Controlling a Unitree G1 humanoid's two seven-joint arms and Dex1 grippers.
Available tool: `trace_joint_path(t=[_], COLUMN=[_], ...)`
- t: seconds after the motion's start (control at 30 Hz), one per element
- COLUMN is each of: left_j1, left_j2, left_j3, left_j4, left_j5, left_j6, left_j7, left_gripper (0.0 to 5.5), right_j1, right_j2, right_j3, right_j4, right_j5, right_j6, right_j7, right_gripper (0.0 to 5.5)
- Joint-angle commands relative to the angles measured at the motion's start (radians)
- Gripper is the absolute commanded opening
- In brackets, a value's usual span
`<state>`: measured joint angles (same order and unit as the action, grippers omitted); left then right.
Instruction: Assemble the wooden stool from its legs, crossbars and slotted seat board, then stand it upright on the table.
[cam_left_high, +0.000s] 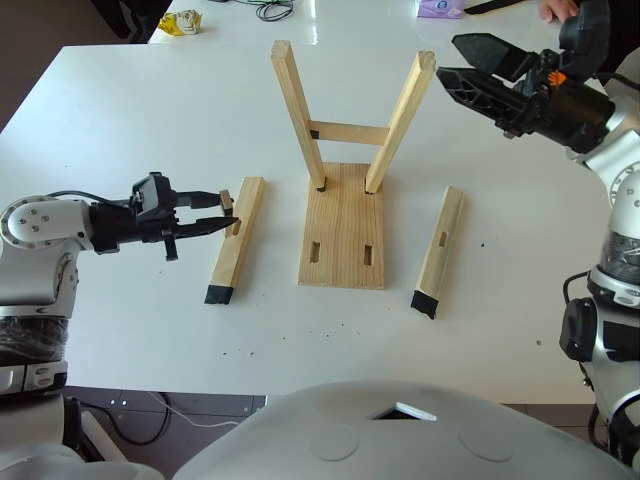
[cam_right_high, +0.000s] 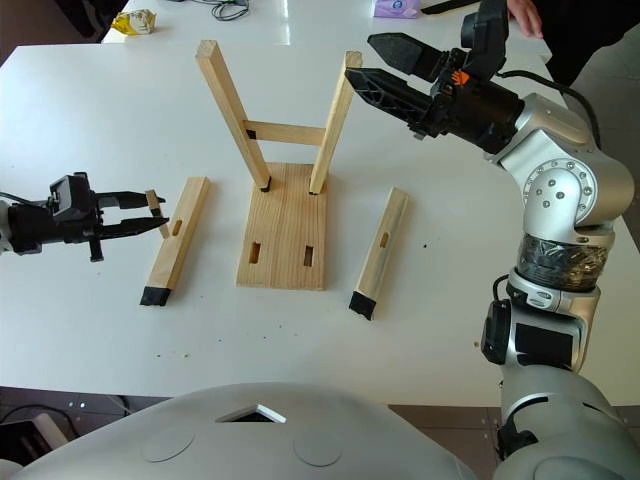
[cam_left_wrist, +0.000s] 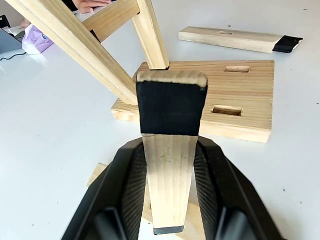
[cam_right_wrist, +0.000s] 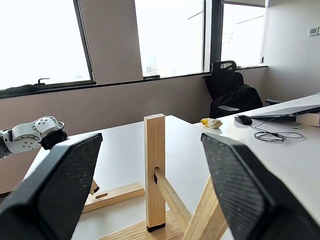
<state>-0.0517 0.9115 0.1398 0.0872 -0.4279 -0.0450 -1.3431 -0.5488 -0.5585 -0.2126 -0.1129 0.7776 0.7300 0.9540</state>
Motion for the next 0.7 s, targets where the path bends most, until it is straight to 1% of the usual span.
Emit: trace_joint_path(t=[0.03,0.2,0.37,0.57,0.7], left_j1=[0.087,0.143,0.177,0.209,0.211], left_j2=[0.026,0.024,-0.007,-0.083,-0.115], left_j3=[0.057,0.08,0.079,0.094,0.094], left_j4=[0.007,-0.033,-0.103,-0.274,-0.319], left_j5=[0.002,-0.01,-0.047,-0.167,-0.171], left_j6=[-0.012,-0.002,0.051,0.177,0.194], left_j7=[-0.01,-0.015,0.009,0.105,0.157], left_gripper=[1.31,1.31,1.31,1.31,1.31], right_j1=[-0.001,0.032,0.03,0.03,0.033], right_j2=[-0.018,-0.018,-0.008,-0.004,0.002], right_j3=[-0.007,-0.014,-0.002,0.0,0.007], right_j4=[0.001,-0.023,-0.025,-0.024,-0.021], right_j5=[-0.001,0.013,0.016,0.023,0.024], right_j6=[-0.014,-0.006,-0.003,0.002,0.005], right_j7=[-0.002,-0.015,-0.024,-0.031,-0.033], right_gripper=[3.65,3.65,3.65,3.65,3.65])
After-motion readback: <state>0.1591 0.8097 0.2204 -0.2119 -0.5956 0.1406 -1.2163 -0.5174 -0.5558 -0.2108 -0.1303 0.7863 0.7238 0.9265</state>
